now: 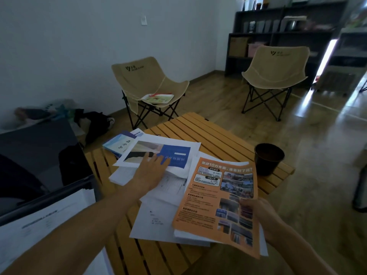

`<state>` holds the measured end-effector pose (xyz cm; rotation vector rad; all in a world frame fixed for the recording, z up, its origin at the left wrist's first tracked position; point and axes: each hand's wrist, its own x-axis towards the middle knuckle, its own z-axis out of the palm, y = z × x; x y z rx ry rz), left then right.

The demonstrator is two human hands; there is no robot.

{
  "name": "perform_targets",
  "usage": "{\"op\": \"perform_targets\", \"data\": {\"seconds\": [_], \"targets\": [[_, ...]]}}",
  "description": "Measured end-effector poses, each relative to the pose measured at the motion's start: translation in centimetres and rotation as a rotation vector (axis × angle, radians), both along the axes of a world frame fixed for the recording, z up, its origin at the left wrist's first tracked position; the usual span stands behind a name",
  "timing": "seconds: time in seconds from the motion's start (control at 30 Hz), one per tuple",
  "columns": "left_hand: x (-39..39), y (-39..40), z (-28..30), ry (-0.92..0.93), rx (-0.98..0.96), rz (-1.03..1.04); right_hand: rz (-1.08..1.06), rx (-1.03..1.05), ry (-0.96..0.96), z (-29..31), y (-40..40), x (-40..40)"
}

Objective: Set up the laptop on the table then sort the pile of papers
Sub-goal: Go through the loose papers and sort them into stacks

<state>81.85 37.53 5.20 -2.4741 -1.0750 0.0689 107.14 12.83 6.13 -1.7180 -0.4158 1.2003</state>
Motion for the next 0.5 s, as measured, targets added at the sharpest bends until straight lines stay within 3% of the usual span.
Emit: {"op": "perform_targets", "data": {"seconds": [0.1,0.2,0.3,0.5], "targets": [[1.1,-0.4,0.3,-0.017,-0.154,-0.116,0.013,-0.009,-0.048,0.4,0.1,-0.5],[3.3,-1.8,0.9,-0.066,-0.334,-0.146,0.070,-0.035,-0.224,0.0,0.5,-0.8],[5.2,-2.8,1.2,-0.073,-0.354,-0.216,0.090,-0.027,-0.238,-0.1,0.7,-1.1],[6.7,-2.5,2.4,0.021,-0.424,-0.122,0.057,0.000,-0.197,0.1,0.4,-0.9]]}}
